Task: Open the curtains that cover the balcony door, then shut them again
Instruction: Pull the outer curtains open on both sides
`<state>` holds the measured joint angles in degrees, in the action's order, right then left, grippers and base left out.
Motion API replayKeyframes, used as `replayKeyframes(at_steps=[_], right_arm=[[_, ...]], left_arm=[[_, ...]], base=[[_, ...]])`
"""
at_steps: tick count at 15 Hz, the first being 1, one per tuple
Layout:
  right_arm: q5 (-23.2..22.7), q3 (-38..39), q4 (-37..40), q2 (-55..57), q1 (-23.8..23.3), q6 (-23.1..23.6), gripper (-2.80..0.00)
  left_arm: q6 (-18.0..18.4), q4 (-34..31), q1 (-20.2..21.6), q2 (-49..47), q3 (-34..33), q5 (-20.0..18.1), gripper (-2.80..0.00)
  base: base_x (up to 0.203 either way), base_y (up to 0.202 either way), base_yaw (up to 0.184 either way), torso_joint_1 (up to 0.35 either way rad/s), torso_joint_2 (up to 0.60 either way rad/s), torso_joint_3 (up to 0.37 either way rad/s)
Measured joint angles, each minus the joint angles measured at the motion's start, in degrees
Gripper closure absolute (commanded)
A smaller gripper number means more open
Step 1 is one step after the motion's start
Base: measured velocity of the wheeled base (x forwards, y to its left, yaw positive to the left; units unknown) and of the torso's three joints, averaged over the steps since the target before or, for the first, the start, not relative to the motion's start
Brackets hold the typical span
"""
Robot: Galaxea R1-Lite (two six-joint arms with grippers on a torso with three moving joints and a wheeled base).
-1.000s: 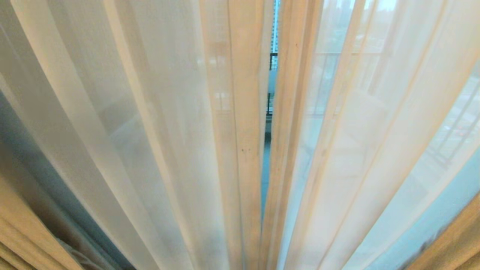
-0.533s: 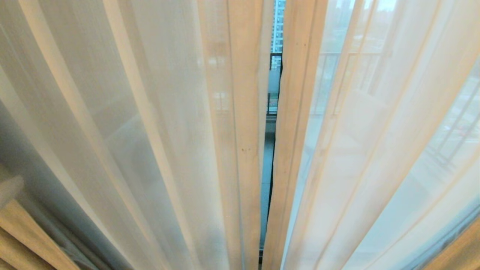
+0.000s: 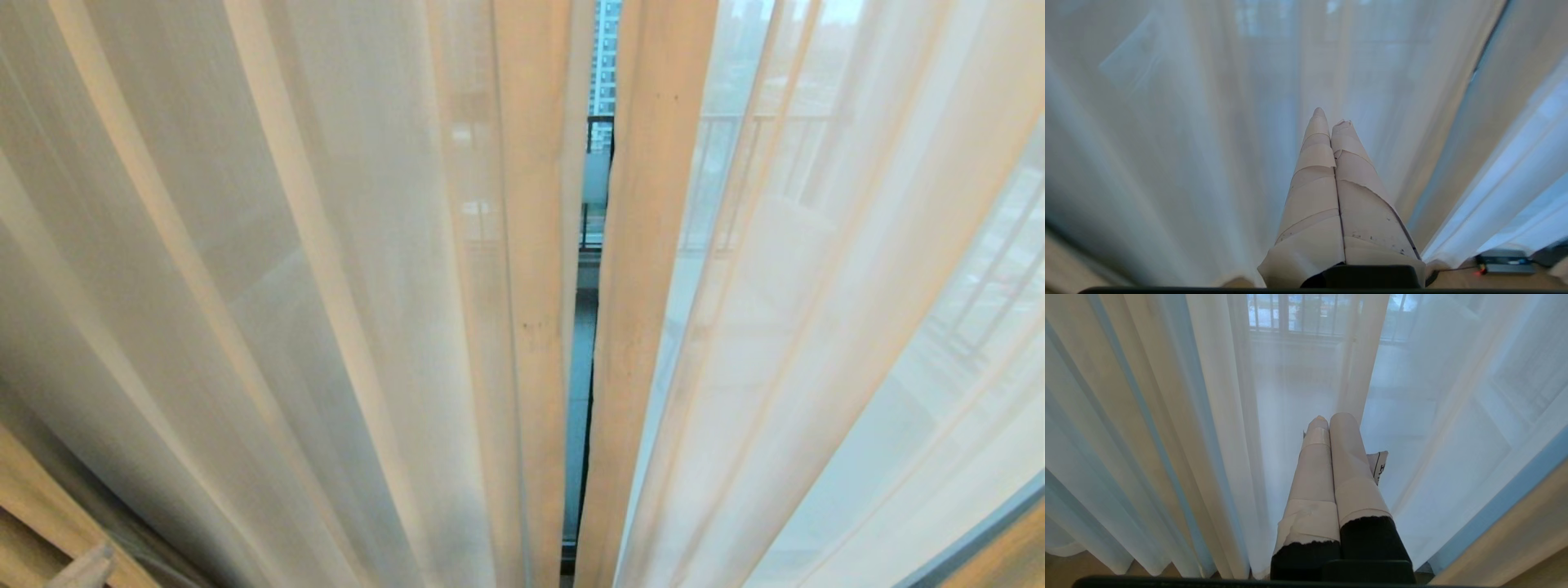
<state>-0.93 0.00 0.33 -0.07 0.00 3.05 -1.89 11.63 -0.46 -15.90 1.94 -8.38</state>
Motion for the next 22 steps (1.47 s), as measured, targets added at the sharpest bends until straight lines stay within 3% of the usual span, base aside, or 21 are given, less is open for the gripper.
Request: replayKeyframes(at_steps=[4,6,22], right_arm=[[0.0,0.0,0.0,0.0,0.0,0.0,0.0],[0.0,0.0,0.0,0.0,0.0,0.0,0.0],[0.0,0.0,0.0,0.0,0.0,0.0,0.0]], left_arm=[[0.3,-8.6,-0.1,8.0,-1.8,7.1,0.0],[0.2,-10.8,0.3,11.8,-1.9,8.4,0.0],[0.1,-11.2,0.5,15.7,-1.9,8.5,0.0]], base=[[0.0,0.0,0.0,0.0,0.0,0.0],[0.0,0.0,0.0,0.0,0.0,0.0],[0.0,0.0,0.0,0.0,0.0,0.0]])
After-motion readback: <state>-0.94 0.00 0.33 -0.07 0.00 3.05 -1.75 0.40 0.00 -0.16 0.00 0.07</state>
